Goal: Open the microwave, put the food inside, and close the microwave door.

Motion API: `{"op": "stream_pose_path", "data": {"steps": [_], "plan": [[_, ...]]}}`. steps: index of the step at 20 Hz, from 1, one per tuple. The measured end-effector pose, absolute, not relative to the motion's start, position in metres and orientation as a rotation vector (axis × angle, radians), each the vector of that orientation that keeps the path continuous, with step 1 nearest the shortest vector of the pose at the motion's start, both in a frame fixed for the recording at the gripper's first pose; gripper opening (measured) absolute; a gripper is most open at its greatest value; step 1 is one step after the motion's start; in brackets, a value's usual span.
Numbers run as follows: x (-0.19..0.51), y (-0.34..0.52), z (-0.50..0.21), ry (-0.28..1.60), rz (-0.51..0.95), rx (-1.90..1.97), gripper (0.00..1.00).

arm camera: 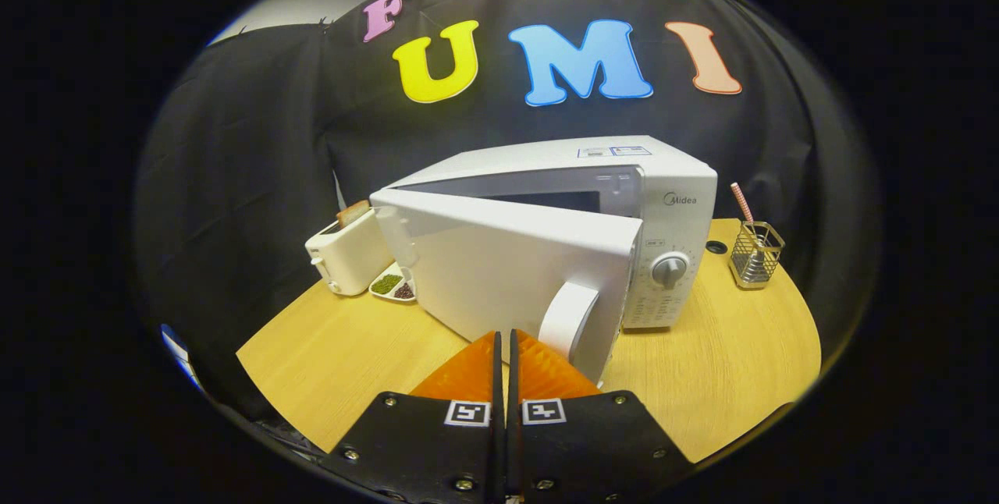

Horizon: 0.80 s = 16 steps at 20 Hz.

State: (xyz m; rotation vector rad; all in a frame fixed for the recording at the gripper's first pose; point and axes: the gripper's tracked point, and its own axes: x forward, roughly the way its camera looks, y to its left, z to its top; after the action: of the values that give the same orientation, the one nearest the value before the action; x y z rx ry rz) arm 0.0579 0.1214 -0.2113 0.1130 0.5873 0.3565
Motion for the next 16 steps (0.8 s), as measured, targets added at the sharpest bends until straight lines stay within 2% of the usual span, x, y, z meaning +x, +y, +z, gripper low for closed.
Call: {"op": "stream_pose_path", "data": {"steps": [16], "plan": [[0.16, 0.099, -0.213, 0.527, 0.145, 0.106, 0.01]]}}
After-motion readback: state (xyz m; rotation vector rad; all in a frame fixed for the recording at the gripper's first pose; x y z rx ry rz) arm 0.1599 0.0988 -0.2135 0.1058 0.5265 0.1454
